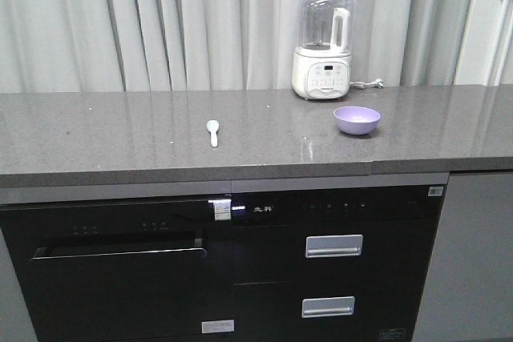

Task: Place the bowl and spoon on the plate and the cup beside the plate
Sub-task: 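Drive the base toward the white spoon and lavender bowl on the counter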

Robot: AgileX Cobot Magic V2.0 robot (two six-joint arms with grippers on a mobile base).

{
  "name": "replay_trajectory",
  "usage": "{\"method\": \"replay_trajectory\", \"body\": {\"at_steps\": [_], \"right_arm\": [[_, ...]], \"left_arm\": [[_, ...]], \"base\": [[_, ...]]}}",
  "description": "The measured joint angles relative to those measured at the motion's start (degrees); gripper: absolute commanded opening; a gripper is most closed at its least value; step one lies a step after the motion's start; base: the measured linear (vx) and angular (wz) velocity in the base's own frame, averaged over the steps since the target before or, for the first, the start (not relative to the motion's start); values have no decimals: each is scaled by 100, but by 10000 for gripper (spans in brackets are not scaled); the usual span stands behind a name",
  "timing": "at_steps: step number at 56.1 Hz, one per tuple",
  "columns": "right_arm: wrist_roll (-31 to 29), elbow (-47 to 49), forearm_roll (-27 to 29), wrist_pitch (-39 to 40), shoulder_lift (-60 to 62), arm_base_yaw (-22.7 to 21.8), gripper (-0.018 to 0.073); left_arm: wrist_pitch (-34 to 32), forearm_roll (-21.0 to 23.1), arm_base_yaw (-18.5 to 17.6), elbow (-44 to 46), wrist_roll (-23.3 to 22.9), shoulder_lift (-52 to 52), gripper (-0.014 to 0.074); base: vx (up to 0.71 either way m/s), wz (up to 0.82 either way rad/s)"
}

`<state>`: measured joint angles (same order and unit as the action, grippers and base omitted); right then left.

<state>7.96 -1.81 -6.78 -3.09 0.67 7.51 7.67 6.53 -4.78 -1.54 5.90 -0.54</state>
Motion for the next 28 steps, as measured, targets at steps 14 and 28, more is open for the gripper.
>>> {"method": "replay_trajectory", "body": {"at_steps": [14, 28], "right_arm": [[0, 0, 0, 0, 0, 0, -9], [0, 0, 0, 0, 0, 0, -9]], "left_arm": [[0, 0, 0, 0, 0, 0, -3], [0, 0, 0, 0, 0, 0, -3]], "base": [[0, 0], [0, 0]]}}
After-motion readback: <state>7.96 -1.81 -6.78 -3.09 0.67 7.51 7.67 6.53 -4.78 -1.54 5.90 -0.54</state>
